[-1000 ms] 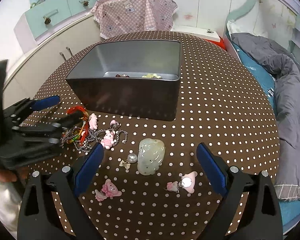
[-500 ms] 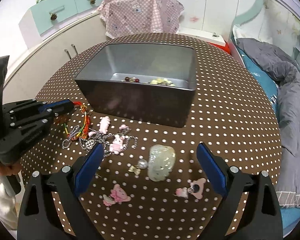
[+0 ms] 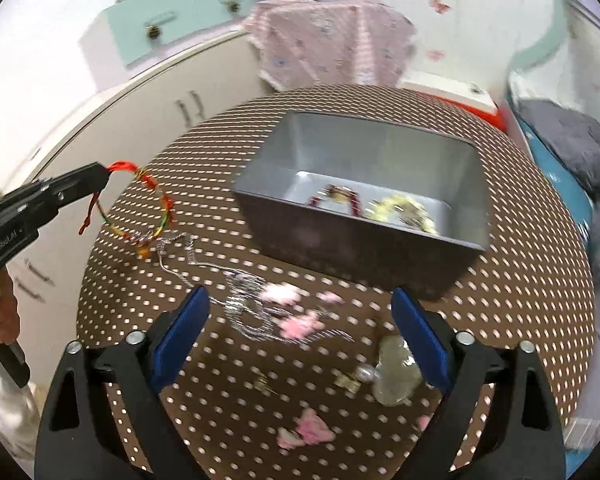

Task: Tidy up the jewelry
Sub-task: 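Hold the red string bracelet up with the left tool while the right tool grasps the silver chain necklace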

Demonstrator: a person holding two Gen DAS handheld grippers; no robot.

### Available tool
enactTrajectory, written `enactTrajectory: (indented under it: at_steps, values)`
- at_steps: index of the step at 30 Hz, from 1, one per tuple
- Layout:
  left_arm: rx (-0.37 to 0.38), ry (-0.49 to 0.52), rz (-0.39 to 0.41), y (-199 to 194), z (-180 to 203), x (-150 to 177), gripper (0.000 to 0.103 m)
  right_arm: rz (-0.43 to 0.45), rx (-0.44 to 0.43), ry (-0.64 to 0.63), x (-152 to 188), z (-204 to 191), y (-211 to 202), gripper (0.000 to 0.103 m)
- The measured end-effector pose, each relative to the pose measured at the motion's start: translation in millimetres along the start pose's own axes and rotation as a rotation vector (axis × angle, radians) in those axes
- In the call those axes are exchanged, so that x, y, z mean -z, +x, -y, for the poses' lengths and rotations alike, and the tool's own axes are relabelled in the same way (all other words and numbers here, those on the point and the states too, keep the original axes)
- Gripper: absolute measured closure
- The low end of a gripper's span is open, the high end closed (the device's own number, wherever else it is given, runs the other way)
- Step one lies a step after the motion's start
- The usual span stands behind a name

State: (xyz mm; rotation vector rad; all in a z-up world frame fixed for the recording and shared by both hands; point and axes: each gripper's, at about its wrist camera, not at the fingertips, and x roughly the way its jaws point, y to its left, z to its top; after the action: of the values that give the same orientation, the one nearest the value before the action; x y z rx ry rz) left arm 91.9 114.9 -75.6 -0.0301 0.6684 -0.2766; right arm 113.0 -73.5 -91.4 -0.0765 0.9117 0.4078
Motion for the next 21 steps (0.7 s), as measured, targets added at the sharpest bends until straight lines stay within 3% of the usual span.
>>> enactTrajectory:
  at_steps: [6, 8, 12, 21]
  values:
    - [0.015, -0.045, 0.029, -13, -12, 1, 0.1, -0.021, -0.025, -0.072, -3, -17, 11, 0.036]
    - [0.009, -0.054, 0.032, -14, -14, 3, 0.1, -0.029, -0.024, -0.106, -4, -24, 14, 0.038]
    - [0.006, -0.079, 0.021, -13, -24, 11, 0.1, -0.038, -0.101, -0.197, -6, -47, 20, 0.04]
    - [-0.006, -0.124, -0.013, -7, -38, 32, 0.1, -0.119, -0.029, -0.353, -9, -63, 57, 0.043]
